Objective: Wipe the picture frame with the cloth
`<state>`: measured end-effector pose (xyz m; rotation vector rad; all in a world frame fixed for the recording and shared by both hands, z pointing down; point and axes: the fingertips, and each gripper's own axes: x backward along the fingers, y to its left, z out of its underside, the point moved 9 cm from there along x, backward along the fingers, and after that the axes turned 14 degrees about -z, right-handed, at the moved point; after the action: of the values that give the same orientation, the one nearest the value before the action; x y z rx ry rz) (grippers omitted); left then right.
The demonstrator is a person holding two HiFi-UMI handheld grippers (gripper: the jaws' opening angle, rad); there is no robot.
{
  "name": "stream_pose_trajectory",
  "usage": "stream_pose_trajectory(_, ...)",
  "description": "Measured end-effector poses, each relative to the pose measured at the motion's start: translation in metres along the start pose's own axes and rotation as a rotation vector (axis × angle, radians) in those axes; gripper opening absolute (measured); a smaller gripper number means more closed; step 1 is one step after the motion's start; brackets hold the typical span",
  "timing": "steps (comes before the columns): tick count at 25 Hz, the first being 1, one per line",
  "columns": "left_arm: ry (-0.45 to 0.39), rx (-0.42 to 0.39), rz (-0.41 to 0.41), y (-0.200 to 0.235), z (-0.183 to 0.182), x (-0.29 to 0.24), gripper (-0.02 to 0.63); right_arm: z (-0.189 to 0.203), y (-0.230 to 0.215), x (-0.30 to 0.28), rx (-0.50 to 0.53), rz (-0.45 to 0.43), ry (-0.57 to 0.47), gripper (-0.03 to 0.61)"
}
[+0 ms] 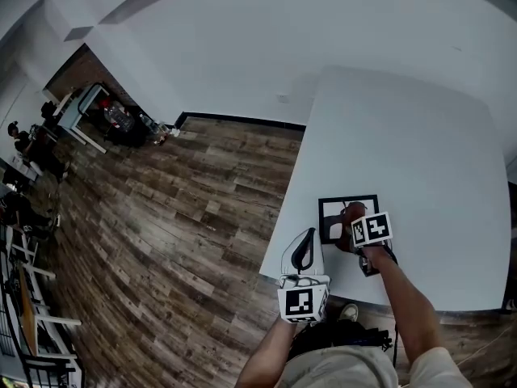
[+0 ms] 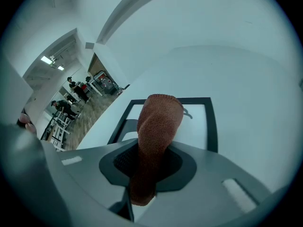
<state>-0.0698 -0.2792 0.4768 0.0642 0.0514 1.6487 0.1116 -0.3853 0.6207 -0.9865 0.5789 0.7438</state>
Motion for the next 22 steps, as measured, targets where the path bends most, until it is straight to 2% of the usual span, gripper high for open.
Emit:
stream_pose_trajectory(11,-0.001,0.014,0.021,-0.008,-0.001,0.003,0.000,0.011,-0.044,0.044,-0.013,0.109,0.000,0.103)
stream_pose_trajectory(22,0.000,0.012,0.027,-0.010,0.000,0.000,0.000,0.011,-0.052,0.052,-0.020,0.119,-0.003,0.103)
